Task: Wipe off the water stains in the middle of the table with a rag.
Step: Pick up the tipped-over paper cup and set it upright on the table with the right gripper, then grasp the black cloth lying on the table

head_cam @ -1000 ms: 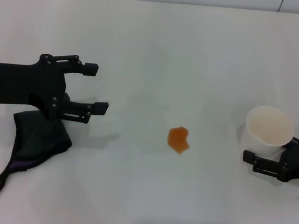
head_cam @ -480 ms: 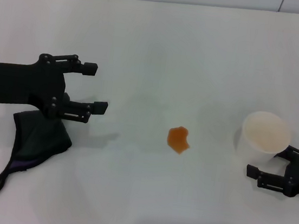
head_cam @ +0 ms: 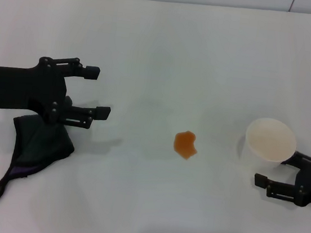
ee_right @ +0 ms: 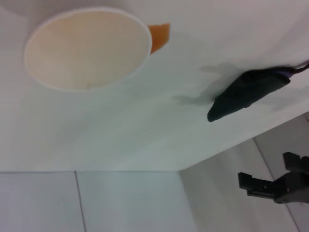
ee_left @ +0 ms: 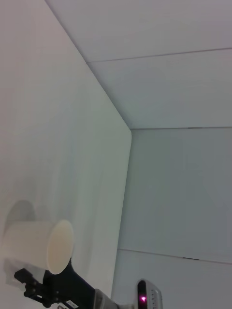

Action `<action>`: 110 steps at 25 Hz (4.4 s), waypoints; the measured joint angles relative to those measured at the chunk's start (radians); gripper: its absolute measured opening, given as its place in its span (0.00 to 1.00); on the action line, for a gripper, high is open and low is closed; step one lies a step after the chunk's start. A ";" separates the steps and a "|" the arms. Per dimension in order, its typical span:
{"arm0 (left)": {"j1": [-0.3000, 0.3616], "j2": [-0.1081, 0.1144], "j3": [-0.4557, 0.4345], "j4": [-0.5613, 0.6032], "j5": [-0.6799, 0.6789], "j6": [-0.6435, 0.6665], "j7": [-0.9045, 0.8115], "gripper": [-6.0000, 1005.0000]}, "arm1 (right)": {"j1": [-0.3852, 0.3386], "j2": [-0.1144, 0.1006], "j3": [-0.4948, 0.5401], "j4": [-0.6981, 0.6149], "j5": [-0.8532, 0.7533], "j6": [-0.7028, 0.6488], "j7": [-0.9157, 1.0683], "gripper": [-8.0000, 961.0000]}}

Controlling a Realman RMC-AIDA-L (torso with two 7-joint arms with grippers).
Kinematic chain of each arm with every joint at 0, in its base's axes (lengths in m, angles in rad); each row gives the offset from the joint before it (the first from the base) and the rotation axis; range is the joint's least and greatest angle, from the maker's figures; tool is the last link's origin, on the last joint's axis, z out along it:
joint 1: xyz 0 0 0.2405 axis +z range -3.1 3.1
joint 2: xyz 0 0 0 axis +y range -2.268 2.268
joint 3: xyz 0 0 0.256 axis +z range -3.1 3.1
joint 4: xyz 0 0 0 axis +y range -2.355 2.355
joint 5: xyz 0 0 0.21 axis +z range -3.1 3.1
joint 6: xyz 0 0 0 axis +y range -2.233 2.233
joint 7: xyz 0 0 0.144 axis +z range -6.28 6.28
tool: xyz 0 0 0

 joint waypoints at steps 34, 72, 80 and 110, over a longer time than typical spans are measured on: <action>-0.004 0.002 0.000 0.001 0.000 0.003 0.000 0.88 | -0.051 0.000 0.026 -0.141 -0.048 -0.014 0.065 0.89; -0.018 0.006 0.000 0.002 0.000 -0.010 0.001 0.88 | 0.048 0.001 0.071 -0.453 -0.078 -0.309 0.233 0.88; -0.028 0.010 0.000 0.001 0.005 -0.016 -0.008 0.88 | 0.100 0.002 -0.052 -0.626 -0.256 -0.265 0.377 0.87; -0.037 0.107 -0.005 0.193 0.409 0.089 -0.513 0.88 | 0.097 0.004 -0.122 -0.740 -0.189 -0.220 0.468 0.87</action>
